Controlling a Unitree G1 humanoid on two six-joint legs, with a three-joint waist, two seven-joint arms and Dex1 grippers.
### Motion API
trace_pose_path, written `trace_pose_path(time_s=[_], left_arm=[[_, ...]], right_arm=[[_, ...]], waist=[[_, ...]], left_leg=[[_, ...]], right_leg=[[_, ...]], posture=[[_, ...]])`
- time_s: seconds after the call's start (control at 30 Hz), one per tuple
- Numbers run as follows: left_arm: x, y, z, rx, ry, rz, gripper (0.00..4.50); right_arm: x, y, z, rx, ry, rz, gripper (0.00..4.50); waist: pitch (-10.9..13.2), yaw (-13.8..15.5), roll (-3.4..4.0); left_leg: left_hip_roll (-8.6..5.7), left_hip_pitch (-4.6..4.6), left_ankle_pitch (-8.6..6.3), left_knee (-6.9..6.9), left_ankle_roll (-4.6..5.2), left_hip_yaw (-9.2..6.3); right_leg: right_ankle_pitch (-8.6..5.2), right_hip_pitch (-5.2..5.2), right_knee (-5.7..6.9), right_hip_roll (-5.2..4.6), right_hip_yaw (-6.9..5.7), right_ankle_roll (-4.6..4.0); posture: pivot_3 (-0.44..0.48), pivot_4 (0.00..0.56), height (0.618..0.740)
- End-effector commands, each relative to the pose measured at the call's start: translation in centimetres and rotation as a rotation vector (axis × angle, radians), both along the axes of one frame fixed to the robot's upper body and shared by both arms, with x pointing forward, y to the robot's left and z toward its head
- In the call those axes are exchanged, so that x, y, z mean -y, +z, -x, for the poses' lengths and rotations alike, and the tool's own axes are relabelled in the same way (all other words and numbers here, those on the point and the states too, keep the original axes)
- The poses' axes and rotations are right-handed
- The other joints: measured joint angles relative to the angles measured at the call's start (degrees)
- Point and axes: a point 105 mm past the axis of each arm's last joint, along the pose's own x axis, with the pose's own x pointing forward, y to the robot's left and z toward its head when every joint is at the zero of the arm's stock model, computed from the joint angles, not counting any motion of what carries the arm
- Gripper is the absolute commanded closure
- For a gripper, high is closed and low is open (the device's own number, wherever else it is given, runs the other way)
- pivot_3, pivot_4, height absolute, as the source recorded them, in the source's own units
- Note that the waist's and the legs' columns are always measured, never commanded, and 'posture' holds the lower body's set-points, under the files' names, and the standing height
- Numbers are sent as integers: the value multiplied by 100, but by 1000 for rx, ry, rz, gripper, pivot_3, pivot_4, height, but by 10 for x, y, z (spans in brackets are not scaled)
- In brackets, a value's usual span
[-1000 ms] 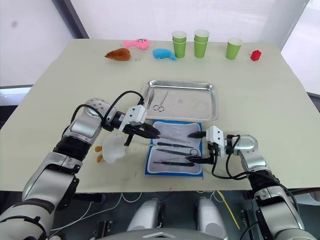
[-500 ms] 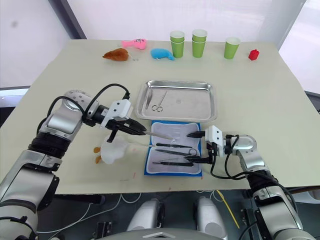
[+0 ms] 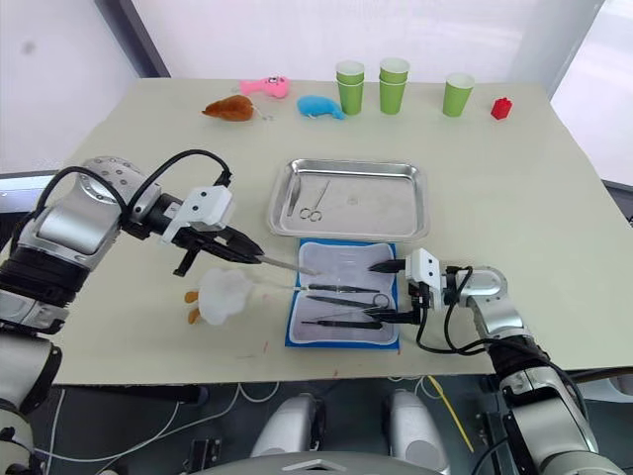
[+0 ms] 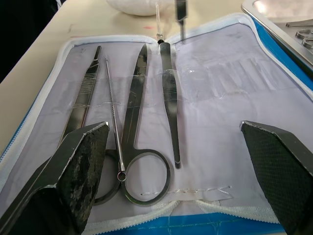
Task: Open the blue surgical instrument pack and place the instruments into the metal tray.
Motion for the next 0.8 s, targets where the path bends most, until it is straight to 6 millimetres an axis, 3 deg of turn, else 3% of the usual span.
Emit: trace_pose_path(time_s=[0.03,0.23,0.53,0.67,0.8], left_arm=[[-1,17,3,15,-39,-9,4458],[13,33,-13,60,36,156,4458],[54,52,-39,120,336,555,4458],[68,54,-49,163,478,669,4458],[74,42,-58,218,642,687,4458]], right_arm=[[8,-39,15,-145,-10,90,0],[7,-39,16,-145,-8,89,0],[9,-39,15,-146,-6,97,0],[10,-39,15,-145,-3,100,0],[10,-38,15,-144,-4,100,0]], waist=[[-1,4,-3],[-2,7,-4],[-2,-1,-4],[-3,5,-4],[-3,1,-5]], left_leg=[[0,0,0,0,0,1],[1,0,0,1,0,6],[0,0,0,3,0,-14],[-1,1,0,3,0,-17],[-3,3,0,3,-1,-17]], right_leg=[[0,0,0,0,-1,0],[0,0,2,3,-5,1],[1,0,5,-3,0,2],[2,1,5,-8,1,2],[2,1,7,-12,4,2]], posture=[[0,150,740],[0,150,740],[0,150,740],[0,150,740],[0,150,740]])
